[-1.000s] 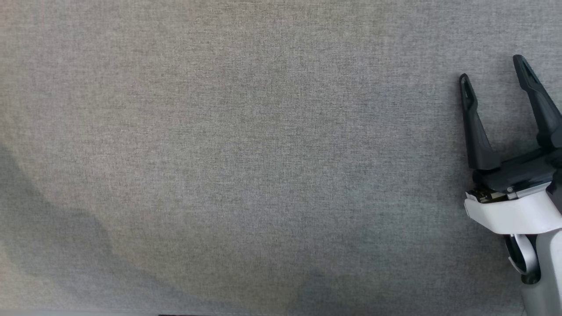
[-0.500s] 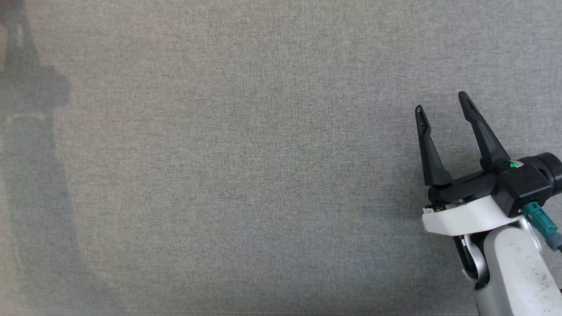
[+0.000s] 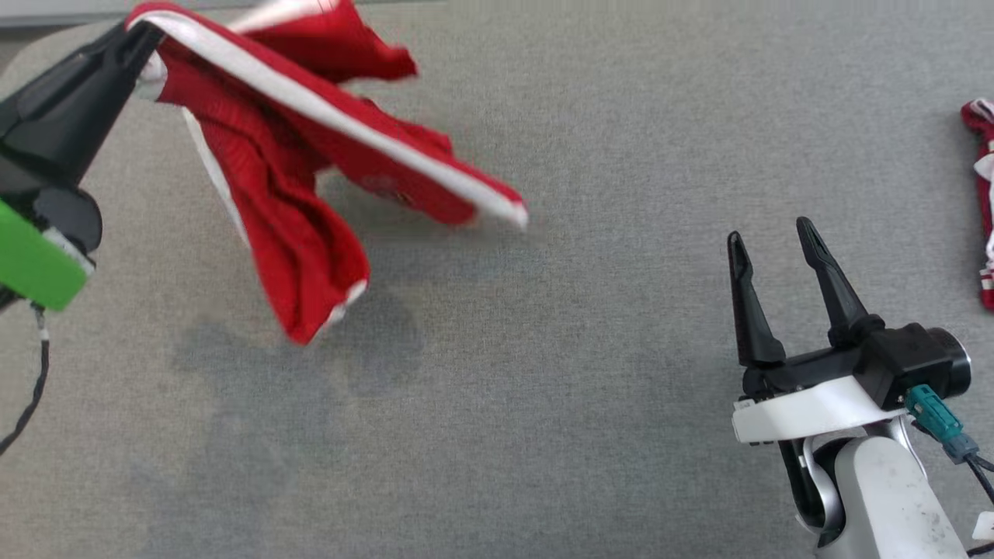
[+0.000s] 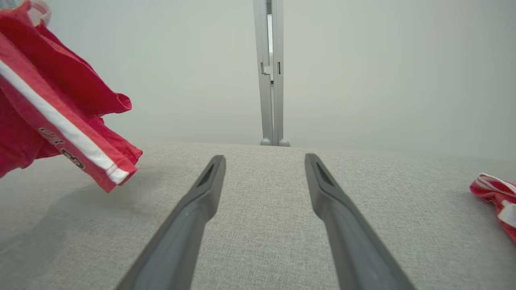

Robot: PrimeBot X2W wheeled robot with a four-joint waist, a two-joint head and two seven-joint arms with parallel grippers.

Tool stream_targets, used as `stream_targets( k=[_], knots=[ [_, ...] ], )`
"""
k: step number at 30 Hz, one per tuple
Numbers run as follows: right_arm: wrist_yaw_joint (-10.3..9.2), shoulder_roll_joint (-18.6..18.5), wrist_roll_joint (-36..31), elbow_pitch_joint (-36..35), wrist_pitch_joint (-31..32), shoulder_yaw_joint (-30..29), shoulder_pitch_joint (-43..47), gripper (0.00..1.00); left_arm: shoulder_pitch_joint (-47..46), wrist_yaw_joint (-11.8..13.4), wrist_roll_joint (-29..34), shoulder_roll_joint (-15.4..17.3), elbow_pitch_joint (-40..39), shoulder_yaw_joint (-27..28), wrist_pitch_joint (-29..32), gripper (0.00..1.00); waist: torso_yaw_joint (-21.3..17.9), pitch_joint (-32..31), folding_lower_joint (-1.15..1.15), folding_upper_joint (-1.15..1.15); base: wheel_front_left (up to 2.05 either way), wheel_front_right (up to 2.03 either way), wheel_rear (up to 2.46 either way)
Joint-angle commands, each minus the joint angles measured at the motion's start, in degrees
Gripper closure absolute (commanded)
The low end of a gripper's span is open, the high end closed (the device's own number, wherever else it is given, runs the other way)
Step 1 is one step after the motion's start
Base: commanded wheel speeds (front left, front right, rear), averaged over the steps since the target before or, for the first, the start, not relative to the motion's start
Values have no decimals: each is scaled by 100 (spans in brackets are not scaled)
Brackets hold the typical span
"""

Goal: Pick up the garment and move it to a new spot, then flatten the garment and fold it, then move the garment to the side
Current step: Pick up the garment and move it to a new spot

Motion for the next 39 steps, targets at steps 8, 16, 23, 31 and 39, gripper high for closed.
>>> stream_targets(
  k=[8,16,23,31,39],
  knots=[
    [-5,38,287,-35,-22,43,194,0,640,90,-982,55,-1822,-41,206,100,-717,-696,0,0,0,0,0],
    [-5,39,524,17,-20,199,111,0,909,268,-1326,-482,-1262,-691,530,100,-1286,-690,0,0,0,0,0],
    [-5,41,638,56,-20,338,68,0,670,369,-847,-1504,432,-1054,71,100,-1820,-562,0,0,0,0,0],
    [-5,39,752,85,-20,384,17,0,236,739,472,-2375,2806,-1164,-1353,0,-2184,-416,0,0,0,0,0],
    [-5,39,711,164,-21,297,180,0,497,588,930,-2689,4131,-1323,-2281,0,-2171,-583,0,0,0,0,0]
  ],
)
